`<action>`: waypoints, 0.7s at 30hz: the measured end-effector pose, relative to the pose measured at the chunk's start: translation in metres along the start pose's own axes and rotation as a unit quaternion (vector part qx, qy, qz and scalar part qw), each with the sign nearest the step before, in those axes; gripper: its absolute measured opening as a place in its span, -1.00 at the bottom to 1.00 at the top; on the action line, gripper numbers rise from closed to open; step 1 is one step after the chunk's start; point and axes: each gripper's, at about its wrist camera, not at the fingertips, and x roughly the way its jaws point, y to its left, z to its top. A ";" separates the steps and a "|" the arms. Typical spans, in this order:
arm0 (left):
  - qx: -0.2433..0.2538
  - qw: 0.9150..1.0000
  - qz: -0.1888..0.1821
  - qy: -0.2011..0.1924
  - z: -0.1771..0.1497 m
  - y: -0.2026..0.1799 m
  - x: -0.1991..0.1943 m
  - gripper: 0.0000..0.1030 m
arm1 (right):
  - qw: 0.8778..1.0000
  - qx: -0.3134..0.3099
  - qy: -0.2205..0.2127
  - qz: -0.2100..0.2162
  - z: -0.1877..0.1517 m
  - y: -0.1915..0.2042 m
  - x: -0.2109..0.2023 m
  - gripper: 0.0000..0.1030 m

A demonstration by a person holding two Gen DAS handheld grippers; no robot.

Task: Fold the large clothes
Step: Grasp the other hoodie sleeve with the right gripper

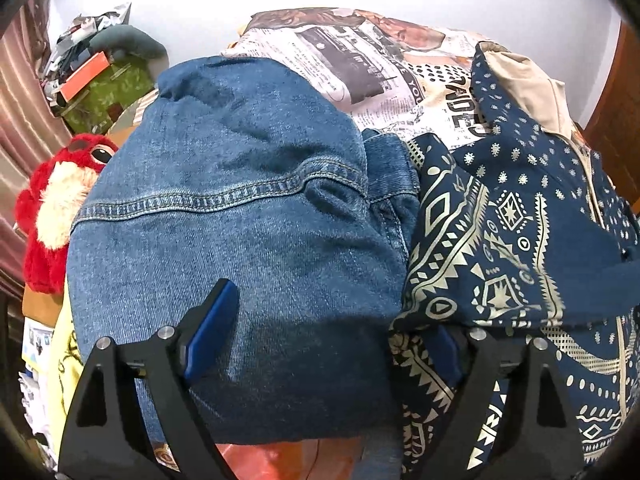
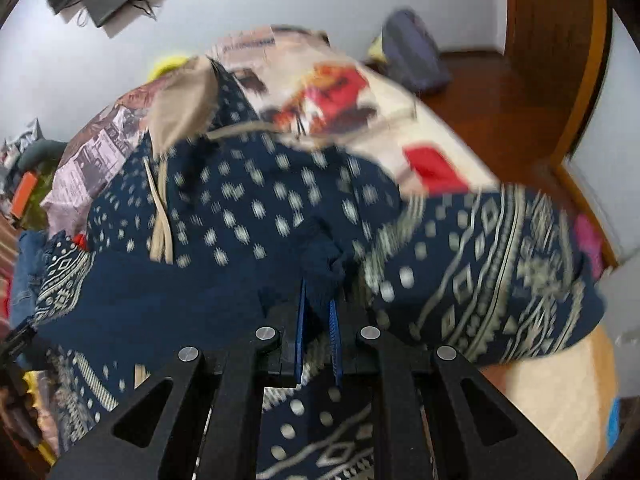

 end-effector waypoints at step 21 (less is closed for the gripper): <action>0.132 0.989 -0.061 0.016 -0.032 -0.039 -0.077 0.70 | 0.997 -0.067 -0.005 -0.046 -0.020 -0.006 -0.050 -0.80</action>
